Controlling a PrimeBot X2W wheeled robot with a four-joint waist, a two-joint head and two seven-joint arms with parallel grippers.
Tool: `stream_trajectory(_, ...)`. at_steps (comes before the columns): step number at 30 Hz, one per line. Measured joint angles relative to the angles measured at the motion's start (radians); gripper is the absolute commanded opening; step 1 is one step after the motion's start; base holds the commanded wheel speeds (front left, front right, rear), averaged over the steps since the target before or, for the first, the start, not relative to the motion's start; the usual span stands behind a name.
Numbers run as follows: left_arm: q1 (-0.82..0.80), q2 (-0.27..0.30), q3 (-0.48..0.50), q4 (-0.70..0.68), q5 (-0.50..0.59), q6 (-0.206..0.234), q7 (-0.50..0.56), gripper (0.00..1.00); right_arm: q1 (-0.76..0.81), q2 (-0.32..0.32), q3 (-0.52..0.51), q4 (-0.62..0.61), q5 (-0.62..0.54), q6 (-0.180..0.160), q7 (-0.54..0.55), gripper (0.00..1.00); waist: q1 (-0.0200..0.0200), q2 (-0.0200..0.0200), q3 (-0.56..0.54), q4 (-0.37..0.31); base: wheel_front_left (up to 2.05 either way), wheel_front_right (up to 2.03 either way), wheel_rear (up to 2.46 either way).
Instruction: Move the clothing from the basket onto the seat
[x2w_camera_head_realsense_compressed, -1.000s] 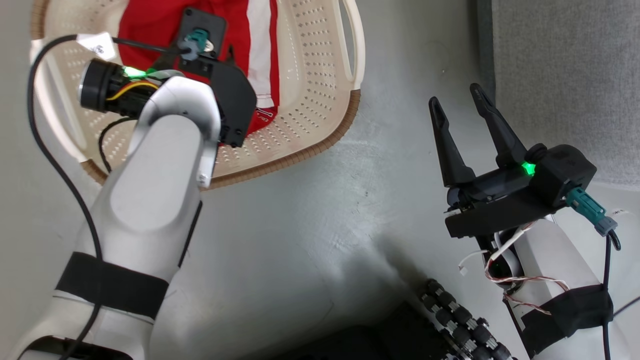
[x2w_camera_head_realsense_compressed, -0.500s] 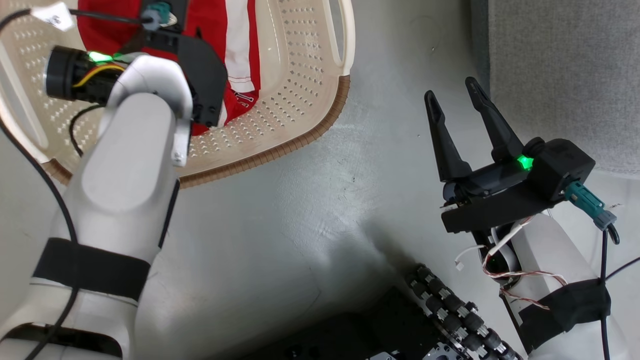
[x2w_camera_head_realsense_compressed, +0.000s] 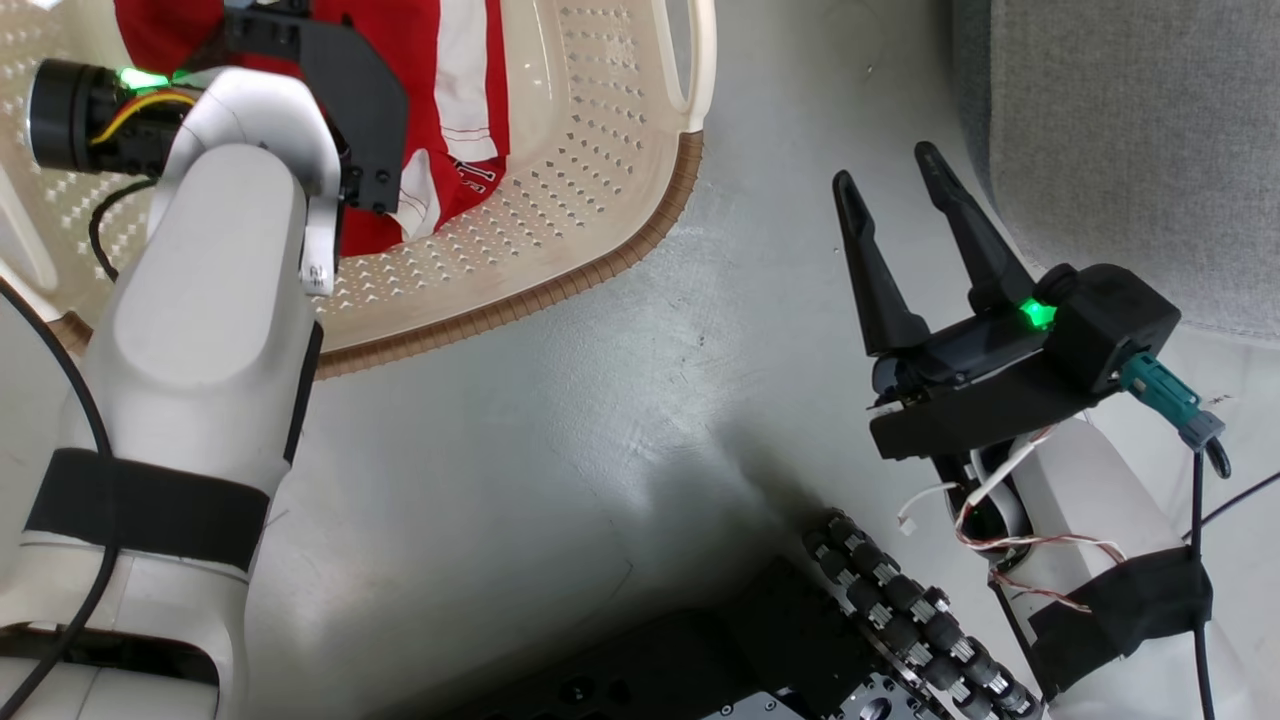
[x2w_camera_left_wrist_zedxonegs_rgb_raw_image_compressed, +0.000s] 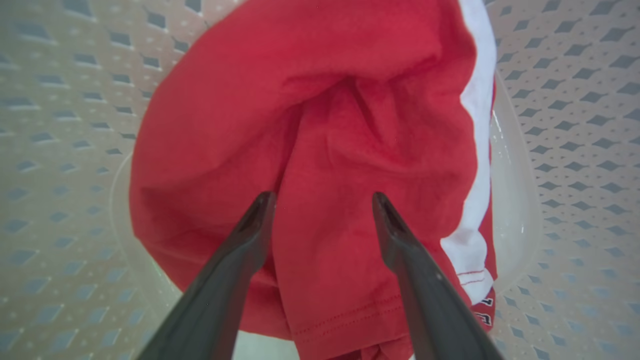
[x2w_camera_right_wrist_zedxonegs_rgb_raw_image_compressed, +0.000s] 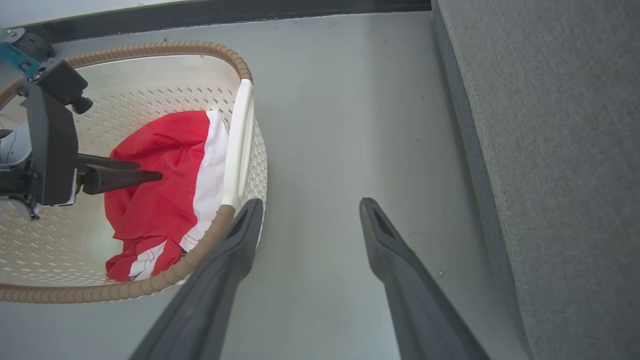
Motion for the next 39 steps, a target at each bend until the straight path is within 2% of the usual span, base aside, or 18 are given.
stream_trajectory(17, -0.027, -0.007, 0.002, 0.06, 0.001, 0.0, -0.002, 1.0, 0.006, 0.002, 0.004, 0.006, 0.023, 0.0, 0.0, 1.0, 0.0, 0.0, 0.021, -0.026, 0.0, 0.0, 0.0)
stream_trajectory(39, -0.098, -0.009, 0.012, 0.132, 0.035, 0.0, -0.018, 1.0, 0.025, 0.003, -0.008, -0.002, 0.021, 0.0, 0.0, 1.0, 0.0001, 0.0, 0.038, -0.018, 0.0, 0.0, 0.0)
